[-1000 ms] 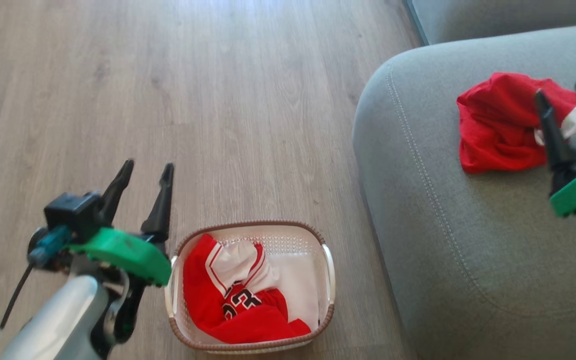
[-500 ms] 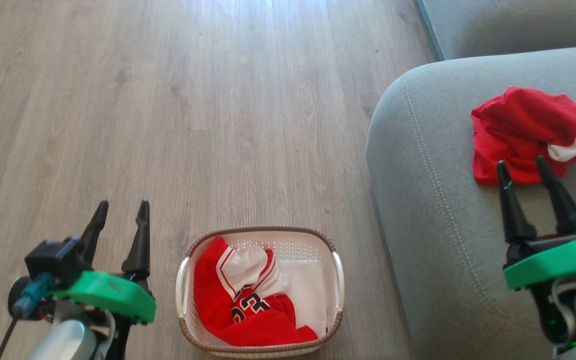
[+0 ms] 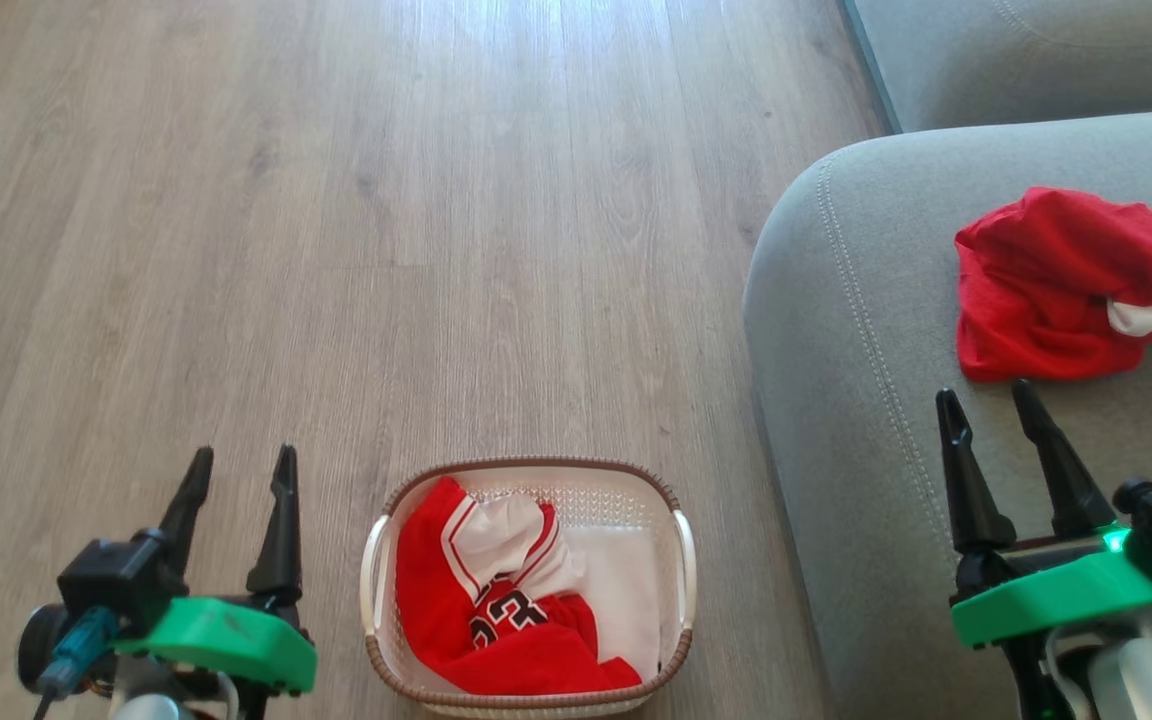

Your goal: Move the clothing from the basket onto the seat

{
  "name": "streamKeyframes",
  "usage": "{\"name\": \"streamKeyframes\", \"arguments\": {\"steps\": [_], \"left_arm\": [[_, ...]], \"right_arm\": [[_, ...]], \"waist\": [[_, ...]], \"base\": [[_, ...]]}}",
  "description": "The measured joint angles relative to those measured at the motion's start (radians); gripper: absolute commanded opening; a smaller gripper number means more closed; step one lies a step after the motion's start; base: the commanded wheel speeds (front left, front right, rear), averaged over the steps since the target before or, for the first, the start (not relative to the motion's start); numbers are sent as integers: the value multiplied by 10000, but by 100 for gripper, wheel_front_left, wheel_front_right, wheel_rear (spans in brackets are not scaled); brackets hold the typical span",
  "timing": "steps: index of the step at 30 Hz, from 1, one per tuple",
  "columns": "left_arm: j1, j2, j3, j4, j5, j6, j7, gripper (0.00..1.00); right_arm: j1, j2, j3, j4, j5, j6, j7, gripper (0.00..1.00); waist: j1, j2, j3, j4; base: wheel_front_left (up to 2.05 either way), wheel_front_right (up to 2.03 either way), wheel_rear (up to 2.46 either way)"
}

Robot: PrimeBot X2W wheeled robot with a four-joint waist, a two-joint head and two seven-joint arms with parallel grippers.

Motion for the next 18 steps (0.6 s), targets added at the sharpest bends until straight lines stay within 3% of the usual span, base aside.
{"name": "streamKeyframes", "arguments": {"steps": [18], "left_arm": [[230,-583,662,284,610,-614,0,100]], "right_arm": [[93,86,69,-127,-176,0,-6,100]], "waist": [[0,0,16,-88]], "base": [[0,0,0]]}}
